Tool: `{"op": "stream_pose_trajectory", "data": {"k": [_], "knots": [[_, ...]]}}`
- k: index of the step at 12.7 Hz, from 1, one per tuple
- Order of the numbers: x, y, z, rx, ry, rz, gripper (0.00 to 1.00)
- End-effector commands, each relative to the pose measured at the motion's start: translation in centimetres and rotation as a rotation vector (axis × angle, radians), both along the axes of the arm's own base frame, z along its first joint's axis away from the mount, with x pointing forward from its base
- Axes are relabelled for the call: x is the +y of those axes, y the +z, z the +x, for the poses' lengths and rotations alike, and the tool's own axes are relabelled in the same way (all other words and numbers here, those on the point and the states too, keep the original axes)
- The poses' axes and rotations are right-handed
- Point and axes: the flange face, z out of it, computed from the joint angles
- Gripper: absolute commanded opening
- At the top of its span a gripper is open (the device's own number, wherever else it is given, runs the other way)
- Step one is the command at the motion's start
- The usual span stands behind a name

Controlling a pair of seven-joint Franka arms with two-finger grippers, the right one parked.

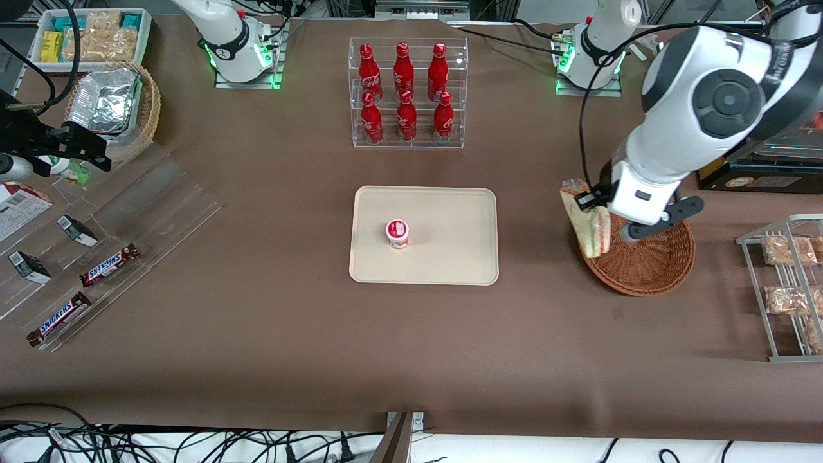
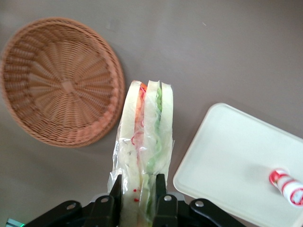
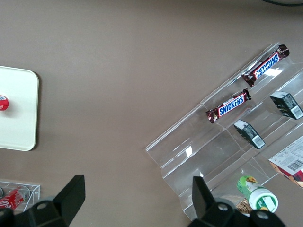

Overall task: Place sandwich from basket to tray
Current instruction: 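Carry the held sandwich over to the cream tray beside the cup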

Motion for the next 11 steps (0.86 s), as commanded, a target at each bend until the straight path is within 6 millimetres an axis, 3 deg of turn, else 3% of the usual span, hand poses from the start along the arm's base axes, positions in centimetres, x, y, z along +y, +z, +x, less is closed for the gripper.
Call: {"op": "stream_pose_trajectory", "data": {"k": [1,5,9,11], "knots": [[-5.2,-1.2,-0.2,-0.015,-0.091,-0.038,0.29],[-12.0,-3.2,-2.2,-0.019,-0.175,-0.057,0.28],[-16.8,-8.0,-3.0,-0.026,-0.187,-0.047,0.28],[-19.9,-11.3,-3.7,-0.059,-0.181,-0.018,0.28]]}}
